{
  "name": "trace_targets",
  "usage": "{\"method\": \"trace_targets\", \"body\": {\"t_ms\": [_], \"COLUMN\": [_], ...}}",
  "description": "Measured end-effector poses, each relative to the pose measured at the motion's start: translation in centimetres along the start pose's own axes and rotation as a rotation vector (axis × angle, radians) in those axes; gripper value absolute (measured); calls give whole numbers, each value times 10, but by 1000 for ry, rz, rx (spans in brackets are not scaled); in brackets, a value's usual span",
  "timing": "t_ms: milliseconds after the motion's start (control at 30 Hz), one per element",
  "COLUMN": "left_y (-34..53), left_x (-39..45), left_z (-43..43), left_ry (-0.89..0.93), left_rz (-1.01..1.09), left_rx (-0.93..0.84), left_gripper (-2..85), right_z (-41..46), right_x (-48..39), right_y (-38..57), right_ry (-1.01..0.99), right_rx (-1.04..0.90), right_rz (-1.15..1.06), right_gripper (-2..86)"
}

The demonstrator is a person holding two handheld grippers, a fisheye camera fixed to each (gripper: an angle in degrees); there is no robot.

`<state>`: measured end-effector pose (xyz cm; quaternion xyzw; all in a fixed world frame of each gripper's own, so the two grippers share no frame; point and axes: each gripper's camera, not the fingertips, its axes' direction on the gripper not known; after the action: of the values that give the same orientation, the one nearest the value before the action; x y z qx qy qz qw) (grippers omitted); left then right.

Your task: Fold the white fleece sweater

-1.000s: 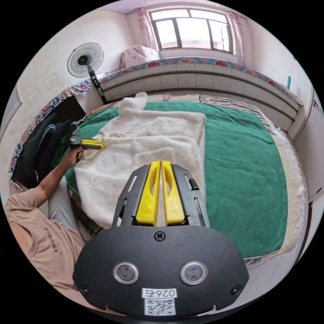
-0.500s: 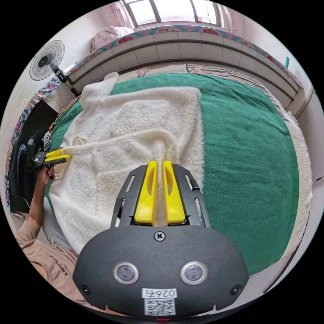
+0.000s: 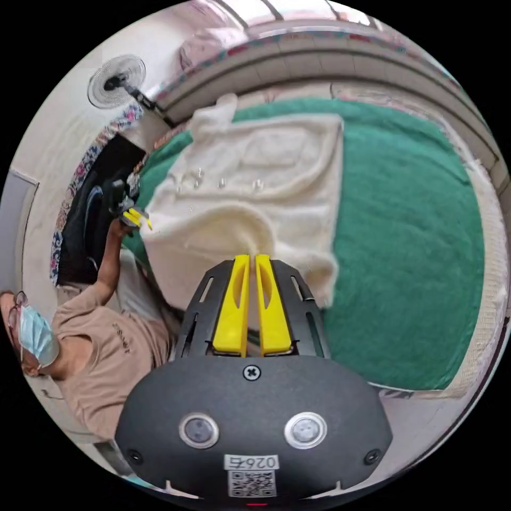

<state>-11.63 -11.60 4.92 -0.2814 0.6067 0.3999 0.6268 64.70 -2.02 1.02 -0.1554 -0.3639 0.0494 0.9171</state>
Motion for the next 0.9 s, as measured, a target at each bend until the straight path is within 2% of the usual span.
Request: {"method": "trace_targets", "body": {"t_ms": [33, 100, 233, 333, 433, 500, 533, 600, 633, 667, 700, 733, 800, 833, 900], "left_y": [1, 5, 30, 71, 126, 175, 186, 229, 238, 253, 262, 266, 272, 272, 269], "left_x": [-1, -4, -8, -7, -2, 7, 11, 40, 50, 70, 89, 97, 118, 119, 114], "left_z": [9, 18, -3, -26, -62, -93, -100, -115, -116, -115, -113, -112, -109, -108, -101], "left_ry": [-11, -23, 3, 16, 0, 0, -4, -60, -81, -124, -149, -155, -130, -101, 118], "left_rz": [-9, -18, -28, -37, -58, -31, -15, 92, 126, 198, 269, 301, 436, 464, 623], "left_rx": [-39, -45, 73, 170, 384, 677, 757, 1072, 1139, 1243, 1306, 1325, 1376, 1388, 1477], "left_gripper": [47, 48, 47, 15, -5, -8, -9, -10, -10, -10, -10, -10, -10, -10, -9], "right_z": [11, 64, 65, 59, 49, 30, 19, -43, -61, -94, -116, -122, -98, -90, -76], "right_x": [4, 13, 8, -1, -19, -37, -44, -85, -99, -129, -154, -165, -175, -171, -152], "right_y": [-1, -5, -4, 15, 42, 69, 75, 97, 105, 126, 156, 172, 226, 228, 188], "right_ry": [-6, 7, 1, 27, 121, 288, 324, 390, 395, 395, 386, 374, 247, 174, -196], "right_rx": [-63, -310, -307, -329, -367, -371, -335, -17, 103, 375, 657, 803, 1285, 1324, 1108], "right_rz": [5, 19, 59, 116, 150, 193, 194, 131, 88, -10, -104, -147, -228, -252, -433], "right_gripper": [-14, -15, -12, -4, -7, -9, -9, -9, -9, -9, -9, -10, -10, -10, -10]}}
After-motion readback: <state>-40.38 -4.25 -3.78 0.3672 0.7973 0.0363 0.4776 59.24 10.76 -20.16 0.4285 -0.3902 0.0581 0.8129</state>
